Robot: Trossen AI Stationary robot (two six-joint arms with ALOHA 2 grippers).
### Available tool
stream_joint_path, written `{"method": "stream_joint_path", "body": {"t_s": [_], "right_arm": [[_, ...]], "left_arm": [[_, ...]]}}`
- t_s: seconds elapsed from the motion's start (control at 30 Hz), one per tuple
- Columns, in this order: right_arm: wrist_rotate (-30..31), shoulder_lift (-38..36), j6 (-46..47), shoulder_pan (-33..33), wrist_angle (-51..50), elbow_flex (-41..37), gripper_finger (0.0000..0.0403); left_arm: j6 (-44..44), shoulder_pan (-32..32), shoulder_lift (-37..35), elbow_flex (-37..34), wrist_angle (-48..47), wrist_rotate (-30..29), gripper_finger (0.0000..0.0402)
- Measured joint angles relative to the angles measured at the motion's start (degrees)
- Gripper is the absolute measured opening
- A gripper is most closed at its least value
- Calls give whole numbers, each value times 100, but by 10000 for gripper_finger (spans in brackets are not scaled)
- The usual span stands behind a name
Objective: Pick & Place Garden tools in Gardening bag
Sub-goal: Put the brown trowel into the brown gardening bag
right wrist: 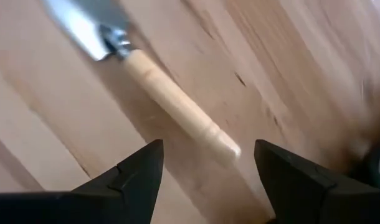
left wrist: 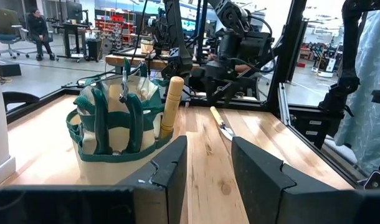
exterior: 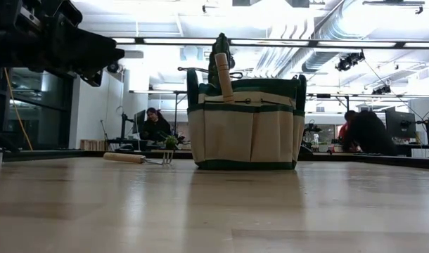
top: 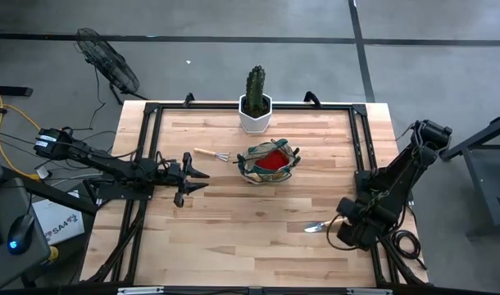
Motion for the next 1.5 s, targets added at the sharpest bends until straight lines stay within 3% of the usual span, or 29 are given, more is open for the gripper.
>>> {"method": "stream_joint_path", "body": {"t_s": [0.17, 0.43, 0.73, 0.97, 1.3, 1.5], "right_arm": [[167, 0, -1637, 0, 240, 2, 244], [188, 0, -2853, 0, -111, 2, 244], [29, 0, -3171, 0, -128, -15, 244], [-389, 0, -3119, 0, 539, -567, 244], [-194, 0, -3215, 0, 724, -647, 244], [-194, 0, -3563, 0, 721, -647, 211]], "left_arm": [[0, -1, 0, 0, -2, -17, 124], [-119, 0, 2, 0, -52, -15, 124], [-125, 0, 2, 0, -55, -11, 124], [-150, 0, 2, 0, -82, 11, 124], [-215, 0, 2, 0, -113, 4, 124], [-243, 0, 2, 0, -113, 0, 124]]}}
